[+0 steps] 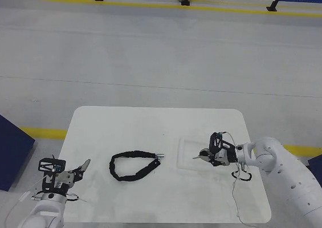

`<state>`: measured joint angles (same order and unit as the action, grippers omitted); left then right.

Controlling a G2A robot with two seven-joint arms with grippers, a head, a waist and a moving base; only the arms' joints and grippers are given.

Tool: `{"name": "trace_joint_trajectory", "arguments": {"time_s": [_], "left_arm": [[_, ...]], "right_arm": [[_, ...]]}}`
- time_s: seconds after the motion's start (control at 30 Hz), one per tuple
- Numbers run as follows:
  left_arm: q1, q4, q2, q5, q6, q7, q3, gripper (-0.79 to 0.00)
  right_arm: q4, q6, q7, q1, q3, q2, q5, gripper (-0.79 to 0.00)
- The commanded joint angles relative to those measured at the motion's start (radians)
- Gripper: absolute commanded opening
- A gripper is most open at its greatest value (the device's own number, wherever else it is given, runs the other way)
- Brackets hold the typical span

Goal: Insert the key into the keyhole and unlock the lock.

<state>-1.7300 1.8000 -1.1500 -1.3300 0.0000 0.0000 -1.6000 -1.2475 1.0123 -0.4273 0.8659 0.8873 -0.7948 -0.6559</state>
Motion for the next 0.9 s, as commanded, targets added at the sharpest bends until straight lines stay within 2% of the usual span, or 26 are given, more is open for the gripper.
{"name": "trace_joint_trajectory", "arguments": {"time_s": [0.0,0.23,0.37,0.87], "left_arm": [[0.000,0.000,0.000,0.000,0.000,0.000,0.000,0.000],[0.000,0.000,0.000,0.000,0.000,0.000,0.000,0.000],[0.000,0.000,0.000,0.000,0.000,0.000,0.000,0.000],[0.000,0.000,0.000,0.000,0.000,0.000,0.000,0.000]], "right_arm": [[-0.019,0.000,0.009,0.036,0.000,0.032,0.137,-0.785],[-0.088,0.000,0.006,0.135,0.003,0.119,0.472,-0.785],[-0.119,0.000,-0.038,0.172,0.022,0.150,0.620,-0.785],[-0.113,0.000,-0.034,0.178,0.025,0.151,0.644,-0.785]]}}
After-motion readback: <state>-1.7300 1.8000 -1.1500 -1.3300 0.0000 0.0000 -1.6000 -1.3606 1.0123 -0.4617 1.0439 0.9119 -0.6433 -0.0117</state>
